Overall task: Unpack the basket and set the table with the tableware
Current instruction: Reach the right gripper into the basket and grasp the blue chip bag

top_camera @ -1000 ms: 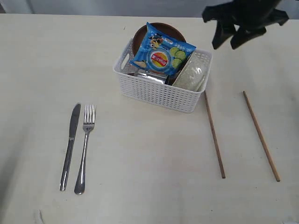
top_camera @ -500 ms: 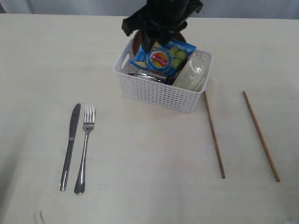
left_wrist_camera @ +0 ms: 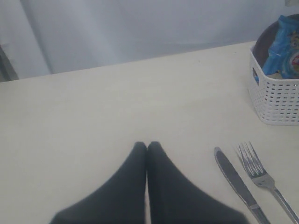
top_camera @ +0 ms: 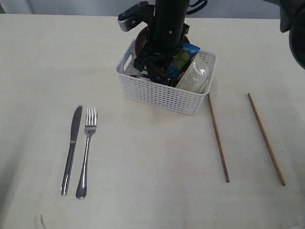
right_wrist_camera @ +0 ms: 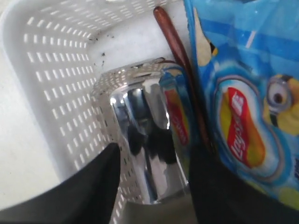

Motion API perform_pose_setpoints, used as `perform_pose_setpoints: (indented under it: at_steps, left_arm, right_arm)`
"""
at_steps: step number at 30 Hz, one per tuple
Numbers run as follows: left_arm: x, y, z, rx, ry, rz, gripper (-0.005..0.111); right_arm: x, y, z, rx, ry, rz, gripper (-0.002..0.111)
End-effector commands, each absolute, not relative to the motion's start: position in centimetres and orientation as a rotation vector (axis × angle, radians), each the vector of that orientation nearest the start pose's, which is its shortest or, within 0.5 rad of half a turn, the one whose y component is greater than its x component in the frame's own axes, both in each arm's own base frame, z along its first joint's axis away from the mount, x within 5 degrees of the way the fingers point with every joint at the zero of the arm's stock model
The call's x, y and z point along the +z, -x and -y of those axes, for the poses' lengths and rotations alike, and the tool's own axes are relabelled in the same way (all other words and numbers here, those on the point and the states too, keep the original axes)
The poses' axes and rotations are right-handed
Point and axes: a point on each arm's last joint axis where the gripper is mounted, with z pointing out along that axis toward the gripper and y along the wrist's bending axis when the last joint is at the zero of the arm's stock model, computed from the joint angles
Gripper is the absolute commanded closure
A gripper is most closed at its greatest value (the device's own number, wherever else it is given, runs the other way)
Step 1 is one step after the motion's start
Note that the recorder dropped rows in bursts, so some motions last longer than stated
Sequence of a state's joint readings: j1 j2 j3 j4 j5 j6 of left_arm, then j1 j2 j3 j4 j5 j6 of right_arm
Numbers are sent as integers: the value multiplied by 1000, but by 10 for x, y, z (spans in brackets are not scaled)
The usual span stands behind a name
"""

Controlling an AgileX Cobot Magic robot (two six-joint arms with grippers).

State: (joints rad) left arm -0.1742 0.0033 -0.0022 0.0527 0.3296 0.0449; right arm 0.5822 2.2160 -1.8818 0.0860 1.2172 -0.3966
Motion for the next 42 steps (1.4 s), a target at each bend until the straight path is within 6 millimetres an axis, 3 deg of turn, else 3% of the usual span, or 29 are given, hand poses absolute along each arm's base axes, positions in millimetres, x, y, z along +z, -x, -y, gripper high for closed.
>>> perform_pose_setpoints:
  at_steps: [1, 11, 18, 29, 42]
  left_arm:
    - [184, -53, 8, -42, -227, -1791, 107]
    - [184, -53, 8, -42, -227, -1791, 107]
    - [184, -53, 8, -42, -227, -1791, 107]
    - [184, -53, 8, -42, -227, -1791, 107]
    - [184, -53, 8, -42, -227, -1791, 107]
  right_arm:
    - [188, -382, -261, 128, 1431, -2682, 63]
    - [174, -387, -264, 116, 1420, -2662, 67]
    - [165, -388, -264, 111, 1440, -2674, 107]
    - [173, -388, -263, 88, 1438, -2654, 109]
    - [222, -387, -261, 97, 1389, -2510, 109]
